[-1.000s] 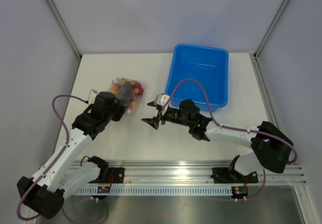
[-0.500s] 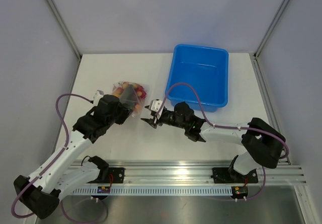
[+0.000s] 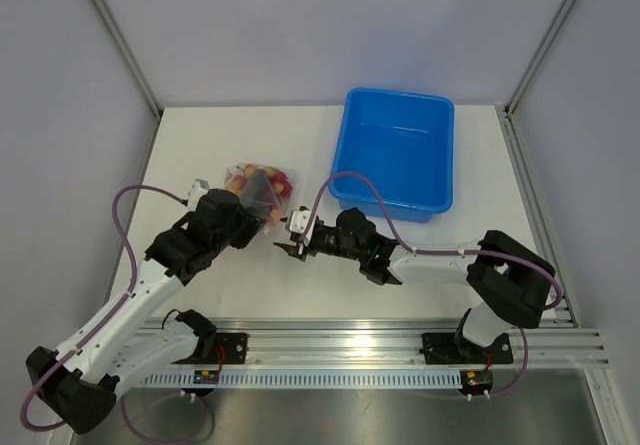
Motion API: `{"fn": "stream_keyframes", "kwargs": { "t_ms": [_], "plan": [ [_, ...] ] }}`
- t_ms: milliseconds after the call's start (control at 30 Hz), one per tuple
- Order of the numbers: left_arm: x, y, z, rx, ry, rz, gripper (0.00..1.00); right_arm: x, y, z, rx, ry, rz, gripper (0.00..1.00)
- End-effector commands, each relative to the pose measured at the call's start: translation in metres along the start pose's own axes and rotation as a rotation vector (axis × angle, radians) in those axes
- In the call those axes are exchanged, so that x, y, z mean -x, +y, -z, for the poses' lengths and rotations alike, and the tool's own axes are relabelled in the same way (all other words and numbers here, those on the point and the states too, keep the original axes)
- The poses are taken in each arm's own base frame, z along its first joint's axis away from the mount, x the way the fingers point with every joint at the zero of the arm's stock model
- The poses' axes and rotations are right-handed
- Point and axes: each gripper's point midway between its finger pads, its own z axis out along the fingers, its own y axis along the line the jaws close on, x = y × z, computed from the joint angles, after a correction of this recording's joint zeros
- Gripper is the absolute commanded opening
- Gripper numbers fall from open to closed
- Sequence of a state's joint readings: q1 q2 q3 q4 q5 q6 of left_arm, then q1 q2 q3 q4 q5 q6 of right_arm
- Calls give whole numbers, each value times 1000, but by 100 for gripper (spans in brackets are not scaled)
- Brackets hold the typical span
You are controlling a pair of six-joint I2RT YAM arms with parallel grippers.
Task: Open the zip-top bag and remove the fake food
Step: Move the zipper food storage bag to the center of the board, then unzip the zipper food storage bag at the center of the board.
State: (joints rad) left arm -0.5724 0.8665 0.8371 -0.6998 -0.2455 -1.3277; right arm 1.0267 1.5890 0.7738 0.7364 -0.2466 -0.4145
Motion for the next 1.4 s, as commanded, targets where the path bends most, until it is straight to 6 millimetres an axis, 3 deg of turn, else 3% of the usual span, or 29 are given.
{"fn": "stream_keyframes", "kwargs": {
  "t_ms": [0, 733, 900, 1067, 1367],
  "plan": [
    [6, -27, 11, -87, -11, 0, 0, 32, -10, -9, -35, -89, 50, 62],
    [-6, -26, 4, -84, 28, -10, 0, 33, -8, -21, -39, -105, 24, 46],
    [-7, -31, 4, -103, 37, -11, 0, 33, -9, -21, -52, -107, 11, 29],
    [-6, -33, 3, -105, 27, -26, 0, 37, -13, -19, -75, -115, 2, 2],
    [19, -45, 16, -162, -91, -147, 8, 46, -21, -12, -106, -80, -47, 0]
  ]
}}
